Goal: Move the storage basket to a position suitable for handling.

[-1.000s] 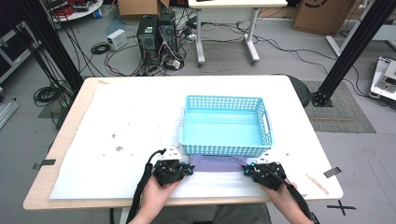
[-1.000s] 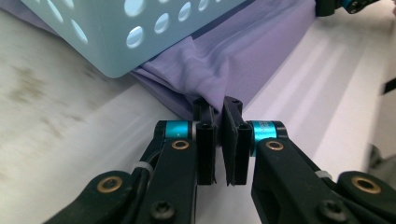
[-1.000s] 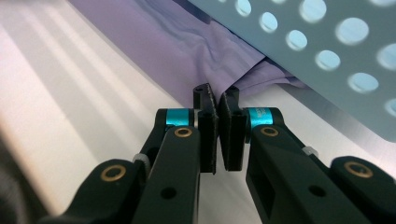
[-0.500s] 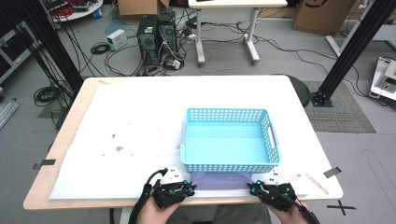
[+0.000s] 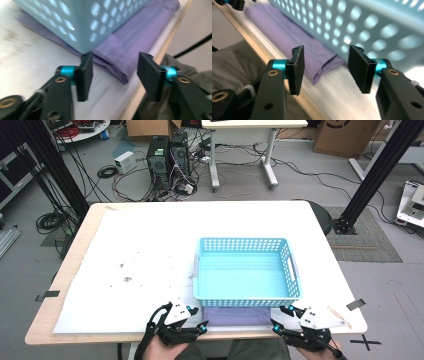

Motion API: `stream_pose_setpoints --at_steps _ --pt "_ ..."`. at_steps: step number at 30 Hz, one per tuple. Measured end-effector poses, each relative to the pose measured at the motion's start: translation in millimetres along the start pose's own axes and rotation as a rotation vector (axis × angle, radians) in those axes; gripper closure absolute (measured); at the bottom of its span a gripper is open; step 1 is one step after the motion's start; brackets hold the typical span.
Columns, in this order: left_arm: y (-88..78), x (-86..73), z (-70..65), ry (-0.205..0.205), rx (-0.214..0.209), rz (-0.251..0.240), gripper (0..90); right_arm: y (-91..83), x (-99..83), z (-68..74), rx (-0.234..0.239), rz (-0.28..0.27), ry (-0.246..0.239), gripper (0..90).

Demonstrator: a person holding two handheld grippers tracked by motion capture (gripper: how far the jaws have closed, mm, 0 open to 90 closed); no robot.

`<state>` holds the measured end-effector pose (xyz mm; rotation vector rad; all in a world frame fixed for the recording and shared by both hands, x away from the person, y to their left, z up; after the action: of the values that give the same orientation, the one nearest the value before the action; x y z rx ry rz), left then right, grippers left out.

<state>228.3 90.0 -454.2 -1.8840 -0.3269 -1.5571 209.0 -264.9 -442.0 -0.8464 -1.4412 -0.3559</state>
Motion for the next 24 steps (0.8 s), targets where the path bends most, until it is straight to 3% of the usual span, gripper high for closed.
stream_pose_setpoints --at_steps 4,9,13,17,19,24 --pt "-3.9 3.1 8.3 -0.025 0.049 -0.028 37.9 -14.0 2.5 -10.1 -0.051 -0.061 -0.007 43.2" --pt "-2.6 9.0 19.1 -0.019 0.083 -0.048 32.3 -20.7 -1.5 -30.2 -0.120 -0.058 0.063 40.7" --pt "1.7 11.6 24.5 -0.025 0.071 -0.057 32.1 -22.5 -3.1 -37.7 -0.138 -0.062 0.072 40.5" --pt "10.0 15.1 26.4 -0.026 0.047 -0.051 31.5 -15.6 -6.2 -47.8 -0.131 -0.029 0.127 35.8" --pt "15.0 17.4 28.1 -0.020 0.043 -0.043 30.9 -9.9 -6.8 -53.4 -0.122 -0.020 0.131 34.8" --pt "27.5 22.1 32.8 -0.039 0.007 -0.045 31.6 8.3 -5.0 -63.0 -0.045 0.000 0.132 38.8"
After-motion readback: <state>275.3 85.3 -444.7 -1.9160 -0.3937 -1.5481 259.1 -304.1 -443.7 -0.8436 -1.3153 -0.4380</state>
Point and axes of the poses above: each handheld gripper's, and its own axes: y roughly forward along the jaws, x roughly out of its top, z roughly to its left, the point moved 3 cm from there along y, roughly forward along the jaws, and after that the axes turned 14 degrees about -z, right-handed, at the moved point
